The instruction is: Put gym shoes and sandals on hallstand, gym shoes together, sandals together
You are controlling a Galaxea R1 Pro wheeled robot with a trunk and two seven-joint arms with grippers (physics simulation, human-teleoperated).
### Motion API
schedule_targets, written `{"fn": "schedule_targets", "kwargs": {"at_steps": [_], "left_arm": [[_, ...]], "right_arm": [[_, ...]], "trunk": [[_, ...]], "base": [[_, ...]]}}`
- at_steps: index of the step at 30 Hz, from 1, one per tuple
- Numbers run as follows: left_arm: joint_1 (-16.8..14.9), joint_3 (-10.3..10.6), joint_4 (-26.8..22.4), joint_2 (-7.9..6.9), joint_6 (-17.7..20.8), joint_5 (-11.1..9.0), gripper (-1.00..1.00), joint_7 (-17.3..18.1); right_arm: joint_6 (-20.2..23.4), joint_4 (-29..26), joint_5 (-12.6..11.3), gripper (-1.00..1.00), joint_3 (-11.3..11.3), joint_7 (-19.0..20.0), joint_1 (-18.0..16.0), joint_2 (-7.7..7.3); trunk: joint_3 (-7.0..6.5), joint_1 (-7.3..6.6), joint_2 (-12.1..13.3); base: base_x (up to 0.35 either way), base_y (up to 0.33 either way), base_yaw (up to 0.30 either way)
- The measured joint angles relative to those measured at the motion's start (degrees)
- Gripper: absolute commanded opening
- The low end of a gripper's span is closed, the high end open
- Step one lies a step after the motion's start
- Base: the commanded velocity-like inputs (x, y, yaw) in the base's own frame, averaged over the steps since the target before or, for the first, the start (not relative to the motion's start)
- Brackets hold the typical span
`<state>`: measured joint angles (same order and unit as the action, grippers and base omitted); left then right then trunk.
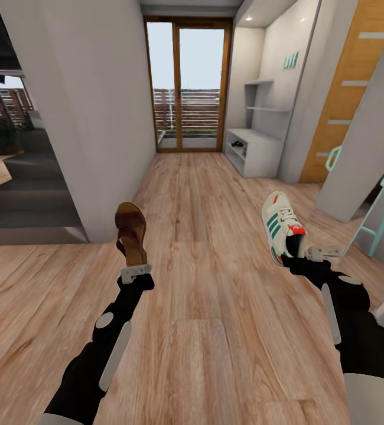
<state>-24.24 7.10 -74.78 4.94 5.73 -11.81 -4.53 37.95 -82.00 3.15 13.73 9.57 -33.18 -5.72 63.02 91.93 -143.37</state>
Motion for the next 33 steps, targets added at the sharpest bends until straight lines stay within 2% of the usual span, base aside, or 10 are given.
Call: {"fn": "schedule_targets", "kwargs": {"at_steps": [33], "left_arm": [[0.0,0.0,-0.09,0.0,0.0,0.0,-1.0,0.0]], "right_arm": [[0.0,0.0,0.0,-1.0,0.0,-0.01,0.0,0.0]], "trunk": [[0.0,0.0,0.0]], "base": [[0.346,0.0,0.0]]}}
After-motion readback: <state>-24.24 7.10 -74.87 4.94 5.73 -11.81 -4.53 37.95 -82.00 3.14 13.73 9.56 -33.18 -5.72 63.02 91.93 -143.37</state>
